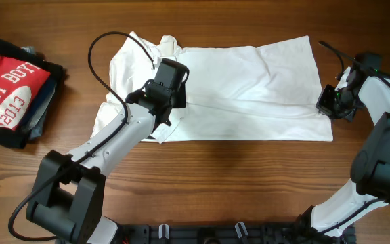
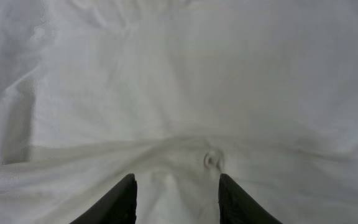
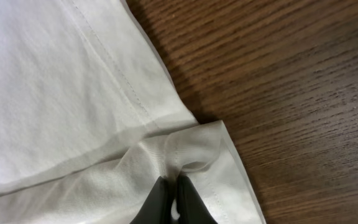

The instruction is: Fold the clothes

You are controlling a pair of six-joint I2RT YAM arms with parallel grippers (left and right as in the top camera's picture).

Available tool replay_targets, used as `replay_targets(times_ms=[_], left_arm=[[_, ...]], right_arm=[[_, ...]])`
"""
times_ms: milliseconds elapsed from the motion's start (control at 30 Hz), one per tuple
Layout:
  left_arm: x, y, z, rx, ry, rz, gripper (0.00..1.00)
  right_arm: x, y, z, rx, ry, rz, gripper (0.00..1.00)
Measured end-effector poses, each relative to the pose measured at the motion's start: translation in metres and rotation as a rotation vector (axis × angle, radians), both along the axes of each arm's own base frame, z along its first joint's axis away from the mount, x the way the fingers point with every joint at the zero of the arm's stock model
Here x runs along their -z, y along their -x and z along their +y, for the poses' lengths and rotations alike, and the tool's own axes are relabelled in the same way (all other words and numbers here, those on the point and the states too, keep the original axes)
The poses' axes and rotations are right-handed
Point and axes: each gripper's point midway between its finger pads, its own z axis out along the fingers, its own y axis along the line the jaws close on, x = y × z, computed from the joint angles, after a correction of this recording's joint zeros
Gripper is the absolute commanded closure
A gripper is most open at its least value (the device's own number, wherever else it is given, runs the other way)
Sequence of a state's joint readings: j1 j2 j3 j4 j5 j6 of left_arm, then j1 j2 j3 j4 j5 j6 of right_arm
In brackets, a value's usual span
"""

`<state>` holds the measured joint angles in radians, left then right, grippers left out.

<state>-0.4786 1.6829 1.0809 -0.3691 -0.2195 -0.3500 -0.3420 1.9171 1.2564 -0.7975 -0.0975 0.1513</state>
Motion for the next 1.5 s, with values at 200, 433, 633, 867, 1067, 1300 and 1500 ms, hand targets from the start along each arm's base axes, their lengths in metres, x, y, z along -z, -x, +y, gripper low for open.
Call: replay_targets(times_ms=[200,433,633,867,1067,1300,1500], left_arm=[[0.026,0.046,0.024,-0.011,-0.107,0.216,0.61],[0.051,0.060,0.032,-0.056,-0.095,0.242,0.63],[0.069,0.066,0.043,-0.118,-0.092,0.224,0.65],[0.069,0.061,0.062,-0.195,-0.101,0.215,0.76],[0.069,0.062,0.064,-0.211,-0.101,0.216,0.94],[0.069,0.062,0.064,-0.210,-0.102,0.216,0.94],[0.069,0.062,0.064,-0.210,-0.102,0.216,0.93]], right_arm=[[-0.002,-0.017,-0.004,0.001,0.015,-0.070,0.96],[-0.010,-0.044,0.000,-0.013,-0.021,-0.195,0.95],[-0.016,-0.059,-0.001,-0.018,-0.023,-0.263,0.66],[-0.014,-0.035,0.001,0.002,-0.042,-0.165,0.62],[-0.047,-0.003,-0.014,0.087,0.055,-0.106,0.96],[-0.008,-0.010,0.012,0.010,0.019,-0.097,0.96],[-0.002,-0.022,0.020,-0.021,0.017,-0.125,0.91]])
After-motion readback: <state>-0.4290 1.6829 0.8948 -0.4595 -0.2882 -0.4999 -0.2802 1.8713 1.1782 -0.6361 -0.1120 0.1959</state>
